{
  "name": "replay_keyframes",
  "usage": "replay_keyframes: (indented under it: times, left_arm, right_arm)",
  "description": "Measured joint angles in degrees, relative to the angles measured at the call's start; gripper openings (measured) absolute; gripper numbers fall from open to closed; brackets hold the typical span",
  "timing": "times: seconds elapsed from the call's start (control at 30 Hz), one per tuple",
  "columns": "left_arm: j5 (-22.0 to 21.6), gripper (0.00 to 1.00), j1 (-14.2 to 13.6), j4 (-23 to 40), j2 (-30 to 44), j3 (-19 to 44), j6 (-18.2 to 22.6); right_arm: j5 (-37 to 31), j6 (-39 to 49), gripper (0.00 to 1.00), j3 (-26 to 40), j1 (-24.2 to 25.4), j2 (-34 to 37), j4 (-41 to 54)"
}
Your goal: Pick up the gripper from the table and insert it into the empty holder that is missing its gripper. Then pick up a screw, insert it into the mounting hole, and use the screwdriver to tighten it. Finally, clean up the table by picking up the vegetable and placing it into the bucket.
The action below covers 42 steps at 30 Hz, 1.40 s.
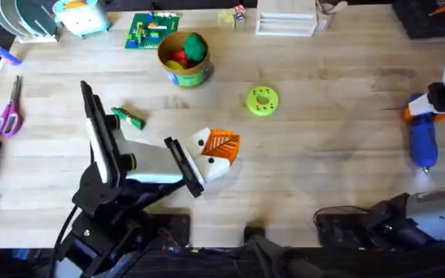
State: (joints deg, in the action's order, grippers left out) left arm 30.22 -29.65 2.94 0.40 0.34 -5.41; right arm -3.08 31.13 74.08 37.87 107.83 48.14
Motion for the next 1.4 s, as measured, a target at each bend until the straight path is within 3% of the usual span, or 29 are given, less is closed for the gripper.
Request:
replay_keyframes:
  times: [0.03,0.07,0.6,0.83,1.13,1.27,1.4]
  left_arm:
    - [0.00,0.006,0.00,0.01,0.00,0.00,0.01]
    - [0.00,0.006,0.00,0.00,0.00,0.00,0.02]
    - [0.00,0.006,0.00,0.00,0.00,0.00,0.02]
    - [0.00,0.006,0.00,0.02,0.00,0.00,0.00]
    - [0.00,0.006,0.00,0.02,0.00,0.00,0.00]
    - [0.00,0.006,0.00,0.02,0.00,0.00,0.00]
    - [0.00,0.006,0.00,0.00,0.00,0.00,0.00]
  right_arm:
    - [-0.30,0.23,0.046,0.00,0.07,0.10,-0.38]
    - [-0.31,0.18,0.023,0.02,0.10,0.15,-0.57]
    - [3.36,-2.88,0.023,4.94,-0.66,-0.79,2.48]
    - [4.08,-6.48,0.023,4.96,-0.68,-14.73,0.64]
    - [14.60,-13.25,0.023,5.33,-1.87,-32.65,-3.00]
    - [20.45,-17.72,0.023,4.70,-6.26,-38.40,-7.15]
    - [24.52,-22.97,0.023,1.87,-15.00,-45.40,-14.82]
